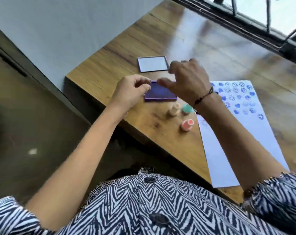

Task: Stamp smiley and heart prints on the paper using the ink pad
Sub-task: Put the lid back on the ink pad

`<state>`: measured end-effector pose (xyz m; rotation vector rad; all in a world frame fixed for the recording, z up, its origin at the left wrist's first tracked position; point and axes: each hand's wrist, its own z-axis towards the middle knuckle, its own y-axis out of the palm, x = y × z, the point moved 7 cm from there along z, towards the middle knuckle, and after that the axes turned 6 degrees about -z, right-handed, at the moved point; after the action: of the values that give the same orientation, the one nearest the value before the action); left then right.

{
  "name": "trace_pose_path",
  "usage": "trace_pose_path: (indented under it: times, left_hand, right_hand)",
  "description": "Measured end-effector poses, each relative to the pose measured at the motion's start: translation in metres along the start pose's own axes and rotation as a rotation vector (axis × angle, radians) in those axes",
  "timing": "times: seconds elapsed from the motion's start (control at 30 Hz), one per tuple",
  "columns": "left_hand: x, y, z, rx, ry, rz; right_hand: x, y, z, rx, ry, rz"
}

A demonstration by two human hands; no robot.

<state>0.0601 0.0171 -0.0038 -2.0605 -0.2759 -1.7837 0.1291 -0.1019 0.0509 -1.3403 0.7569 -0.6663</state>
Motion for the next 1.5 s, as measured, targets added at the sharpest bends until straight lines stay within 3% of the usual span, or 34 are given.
trace_pose_path:
  times: [0.23,0.4,0.5,0.63,0.7,0.83,0.93,1.1,1.3,1.5]
  left_hand:
    - [-0.008,-0.015,0.006,0.112,-0.046,0.075]
    - [-0.013,-0.027,0.007,0.132,-0.07,0.049]
    - [-0.013,-0.031,0.01,0.138,-0.071,0.011]
    - [-0.003,-0.027,0.018,0.136,-0.069,-0.13]
    - [0.01,-0.023,0.021,0.149,0.014,-0.104]
    - [0.046,-0.02,0.017,0.267,0.336,0.242]
    - [0.062,-0.021,0.01,0.337,0.511,0.356]
    - [0.07,-0.007,0.011,0.133,0.73,0.562]
    - [0.078,0.007,0.002,-0.014,0.838,0.683]
    - [0.081,0.011,-0.006,-0.131,0.977,0.801]
  right_hand:
    - [-0.016,0.054,0.097,-0.302,0.269,0.092]
    - [-0.035,0.061,0.113,-0.343,0.262,-0.148]
    - [-0.036,0.059,0.122,-0.326,0.254,0.04]
    - [-0.013,0.045,0.113,-0.222,0.329,0.661]
    - [-0.004,0.041,0.098,-0.169,0.337,0.794]
    - [0.011,0.03,0.069,-0.086,0.393,0.84]
    - [0.019,0.023,0.057,-0.04,0.385,0.845]
    - [0.028,0.02,0.045,-0.033,0.337,0.806]
    - [0.031,0.01,0.03,-0.055,0.29,0.799]
    - [0.036,0.006,0.02,-0.231,0.184,0.633]
